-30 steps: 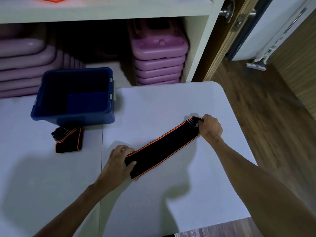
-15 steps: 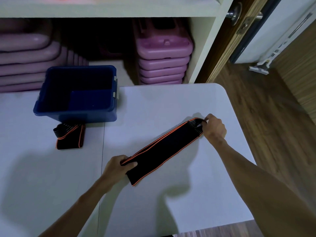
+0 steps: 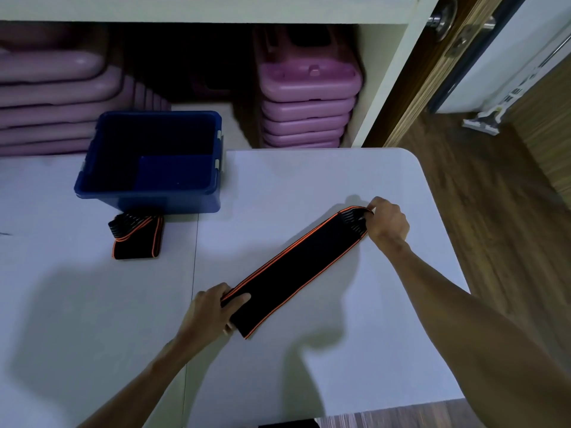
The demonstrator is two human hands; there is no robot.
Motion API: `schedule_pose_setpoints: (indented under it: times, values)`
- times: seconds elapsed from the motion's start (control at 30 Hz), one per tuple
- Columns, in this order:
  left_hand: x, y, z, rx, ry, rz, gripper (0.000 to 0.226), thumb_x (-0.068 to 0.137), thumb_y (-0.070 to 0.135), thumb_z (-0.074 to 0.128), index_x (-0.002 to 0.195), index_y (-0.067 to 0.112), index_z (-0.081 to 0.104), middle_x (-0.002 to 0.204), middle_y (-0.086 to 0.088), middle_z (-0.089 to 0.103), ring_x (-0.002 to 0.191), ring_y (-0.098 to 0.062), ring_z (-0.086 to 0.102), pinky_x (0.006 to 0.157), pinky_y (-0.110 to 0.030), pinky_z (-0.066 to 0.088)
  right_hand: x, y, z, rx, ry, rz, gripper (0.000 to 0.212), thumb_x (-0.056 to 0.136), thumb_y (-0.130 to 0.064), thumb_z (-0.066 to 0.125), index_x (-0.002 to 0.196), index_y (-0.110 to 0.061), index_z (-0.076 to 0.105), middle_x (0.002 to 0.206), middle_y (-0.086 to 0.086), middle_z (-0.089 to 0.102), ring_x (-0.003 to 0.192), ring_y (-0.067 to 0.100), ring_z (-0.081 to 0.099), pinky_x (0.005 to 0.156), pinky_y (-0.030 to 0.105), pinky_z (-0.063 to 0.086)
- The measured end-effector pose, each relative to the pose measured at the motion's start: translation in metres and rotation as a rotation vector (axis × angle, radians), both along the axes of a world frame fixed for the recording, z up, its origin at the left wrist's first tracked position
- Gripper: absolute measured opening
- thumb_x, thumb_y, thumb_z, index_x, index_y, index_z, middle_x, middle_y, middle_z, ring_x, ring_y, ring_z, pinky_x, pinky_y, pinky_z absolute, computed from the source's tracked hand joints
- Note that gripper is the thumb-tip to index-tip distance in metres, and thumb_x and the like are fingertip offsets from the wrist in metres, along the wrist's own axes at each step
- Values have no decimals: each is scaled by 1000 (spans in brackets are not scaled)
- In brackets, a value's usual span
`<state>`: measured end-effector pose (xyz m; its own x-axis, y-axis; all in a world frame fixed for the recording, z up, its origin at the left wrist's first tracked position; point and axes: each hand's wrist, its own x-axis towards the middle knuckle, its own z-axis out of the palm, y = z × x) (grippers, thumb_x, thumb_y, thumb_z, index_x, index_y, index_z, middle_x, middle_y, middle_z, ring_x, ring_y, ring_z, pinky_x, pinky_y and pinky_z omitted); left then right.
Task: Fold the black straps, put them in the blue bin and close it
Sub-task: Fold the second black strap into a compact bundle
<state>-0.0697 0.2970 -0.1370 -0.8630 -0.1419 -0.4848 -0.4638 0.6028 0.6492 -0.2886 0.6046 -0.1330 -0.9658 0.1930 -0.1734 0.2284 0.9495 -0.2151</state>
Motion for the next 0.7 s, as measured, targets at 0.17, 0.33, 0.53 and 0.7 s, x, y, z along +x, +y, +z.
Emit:
schedule_pose_setpoints:
  times: [0.17, 0.33, 0.53, 0.7]
  values:
    - [5, 11, 6, -445, 267, -73, 53, 79, 74, 42, 100, 27, 49, 101, 6, 58, 86, -21, 60, 64, -34, 49, 0, -19, -1, -39, 1, 31, 29, 94, -18, 54, 122, -14, 56, 105, 14, 65, 88, 34, 63, 64, 35, 49]
    - [26, 21, -3, -503, 302, -297, 117, 55, 87, 57, 144, 16, 29, 138, -5, 44, 122, -25, 47, 93, -44, 47, 3, -24, -4, -22, 23, 92, 38, 94, -15, 54, 132, -17, 50, 114, 15, 59, 102, 35, 60, 69, 38, 47]
    - [28, 27, -5, -526, 416, -229, 96, 70, 57, 67, 145, 9, 31, 124, -6, 53, 109, -25, 53, 86, -39, 49, 1, -18, -1, 4, 8, 84, 38, 92, -8, 55, 130, -15, 53, 116, 16, 61, 98, 37, 63, 67, 37, 46]
    - [25, 16, -8, -578, 441, -289, 93, 69, 52, 70, 142, 7, 35, 124, -7, 57, 112, -26, 55, 85, -41, 49, -1, -15, 3, -2, 2, 87, 38, 91, -6, 57, 128, -13, 54, 115, 17, 62, 95, 38, 64, 67, 36, 48]
